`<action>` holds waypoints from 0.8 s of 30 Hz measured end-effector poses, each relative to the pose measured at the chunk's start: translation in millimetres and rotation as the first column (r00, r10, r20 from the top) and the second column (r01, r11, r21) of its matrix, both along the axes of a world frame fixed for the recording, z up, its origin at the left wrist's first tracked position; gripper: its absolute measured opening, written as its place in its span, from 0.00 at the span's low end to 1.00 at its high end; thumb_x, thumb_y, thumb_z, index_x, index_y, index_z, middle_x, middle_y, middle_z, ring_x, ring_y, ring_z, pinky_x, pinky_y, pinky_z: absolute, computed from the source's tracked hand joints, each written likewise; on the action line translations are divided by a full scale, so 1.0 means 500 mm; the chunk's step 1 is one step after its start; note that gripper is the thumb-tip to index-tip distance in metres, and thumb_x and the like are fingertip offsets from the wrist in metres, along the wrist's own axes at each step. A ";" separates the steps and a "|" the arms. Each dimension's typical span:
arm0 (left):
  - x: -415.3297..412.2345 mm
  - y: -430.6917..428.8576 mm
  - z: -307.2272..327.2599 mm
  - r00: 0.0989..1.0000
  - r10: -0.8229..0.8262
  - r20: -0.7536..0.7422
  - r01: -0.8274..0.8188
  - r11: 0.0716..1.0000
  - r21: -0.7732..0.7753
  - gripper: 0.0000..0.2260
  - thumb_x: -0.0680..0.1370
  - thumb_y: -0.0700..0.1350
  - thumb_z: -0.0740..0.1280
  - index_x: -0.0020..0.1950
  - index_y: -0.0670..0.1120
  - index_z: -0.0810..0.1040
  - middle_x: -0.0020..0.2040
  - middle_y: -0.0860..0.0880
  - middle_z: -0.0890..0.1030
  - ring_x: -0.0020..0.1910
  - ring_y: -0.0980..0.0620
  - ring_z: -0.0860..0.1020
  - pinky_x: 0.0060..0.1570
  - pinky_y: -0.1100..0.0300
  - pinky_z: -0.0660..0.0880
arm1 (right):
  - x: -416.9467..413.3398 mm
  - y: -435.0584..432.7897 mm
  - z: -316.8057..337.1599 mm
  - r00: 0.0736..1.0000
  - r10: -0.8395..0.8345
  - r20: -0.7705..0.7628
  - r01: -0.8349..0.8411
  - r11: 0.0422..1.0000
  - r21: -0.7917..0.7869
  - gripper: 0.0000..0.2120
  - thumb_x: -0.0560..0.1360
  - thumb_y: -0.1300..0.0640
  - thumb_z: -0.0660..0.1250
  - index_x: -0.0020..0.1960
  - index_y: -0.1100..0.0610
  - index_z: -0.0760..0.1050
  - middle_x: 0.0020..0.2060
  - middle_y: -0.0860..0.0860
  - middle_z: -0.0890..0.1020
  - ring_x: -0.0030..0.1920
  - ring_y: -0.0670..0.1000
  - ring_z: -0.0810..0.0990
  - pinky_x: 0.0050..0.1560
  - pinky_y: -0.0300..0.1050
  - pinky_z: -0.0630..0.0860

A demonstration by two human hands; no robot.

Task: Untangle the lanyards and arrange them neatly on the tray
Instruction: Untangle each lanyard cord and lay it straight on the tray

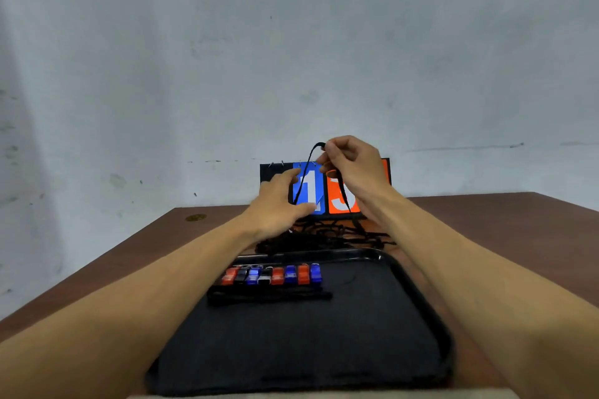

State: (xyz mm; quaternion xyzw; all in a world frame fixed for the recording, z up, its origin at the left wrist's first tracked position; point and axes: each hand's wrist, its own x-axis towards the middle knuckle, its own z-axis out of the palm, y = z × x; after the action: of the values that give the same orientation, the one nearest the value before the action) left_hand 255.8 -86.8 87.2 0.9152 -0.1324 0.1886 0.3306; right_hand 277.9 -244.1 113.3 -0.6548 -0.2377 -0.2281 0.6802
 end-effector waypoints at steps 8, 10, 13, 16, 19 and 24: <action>-0.052 -0.048 0.028 0.991 -0.041 -0.127 0.062 0.984 0.169 0.07 0.78 0.46 0.66 0.41 0.47 0.77 0.43 0.49 0.80 0.42 0.52 0.76 0.41 0.62 0.69 | -0.091 -0.046 0.063 0.996 0.088 -0.032 -0.079 0.973 0.216 0.05 0.79 0.60 0.63 0.46 0.57 0.76 0.34 0.51 0.82 0.31 0.47 0.78 0.37 0.41 0.76; -0.061 -0.046 0.024 0.987 -0.026 -0.160 0.054 0.983 0.175 0.09 0.78 0.46 0.65 0.39 0.47 0.75 0.40 0.50 0.78 0.39 0.55 0.74 0.37 0.64 0.68 | -0.105 -0.062 0.067 0.994 0.093 -0.059 -0.072 0.956 0.285 0.05 0.79 0.60 0.63 0.47 0.58 0.77 0.34 0.51 0.82 0.31 0.48 0.78 0.35 0.41 0.75; -0.076 -0.043 0.025 0.982 -0.022 -0.190 0.049 0.990 0.136 0.08 0.79 0.44 0.64 0.44 0.42 0.78 0.42 0.49 0.81 0.42 0.52 0.78 0.40 0.62 0.73 | -0.122 -0.085 0.069 0.993 0.064 -0.098 -0.028 0.943 0.331 0.05 0.79 0.59 0.63 0.51 0.59 0.77 0.34 0.51 0.82 0.32 0.47 0.77 0.34 0.40 0.75; -0.094 -0.041 0.043 0.984 -0.053 -0.172 0.055 0.998 0.008 0.09 0.80 0.42 0.63 0.47 0.38 0.79 0.42 0.45 0.83 0.37 0.52 0.80 0.39 0.64 0.76 | -0.134 -0.108 0.069 0.990 0.029 -0.138 0.021 0.936 0.351 0.05 0.79 0.59 0.63 0.51 0.59 0.77 0.36 0.51 0.81 0.31 0.47 0.76 0.32 0.40 0.74; -0.120 -0.048 0.073 0.993 -0.066 -0.100 0.060 0.997 -0.057 0.08 0.80 0.43 0.63 0.48 0.41 0.80 0.40 0.44 0.83 0.32 0.54 0.78 0.37 0.66 0.73 | -0.137 -0.122 0.059 0.980 -0.010 -0.198 0.066 0.958 0.280 0.05 0.78 0.59 0.64 0.49 0.59 0.77 0.36 0.52 0.80 0.30 0.47 0.75 0.31 0.40 0.72; -0.161 -0.077 0.128 0.992 -0.116 -0.054 0.106 0.983 -0.149 0.09 0.80 0.43 0.62 0.49 0.40 0.79 0.38 0.45 0.82 0.27 0.55 0.77 0.27 0.68 0.67 | -0.147 -0.116 0.027 0.963 -0.055 -0.264 0.071 0.996 0.048 0.06 0.78 0.59 0.63 0.46 0.59 0.77 0.37 0.52 0.81 0.32 0.48 0.75 0.34 0.40 0.74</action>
State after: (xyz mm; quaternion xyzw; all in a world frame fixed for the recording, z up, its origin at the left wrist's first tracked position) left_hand 175.3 -125.1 151.1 0.8853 -0.1587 0.1503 0.4106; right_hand 204.4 -302.3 126.8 -0.6668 -0.1180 -0.1676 0.7165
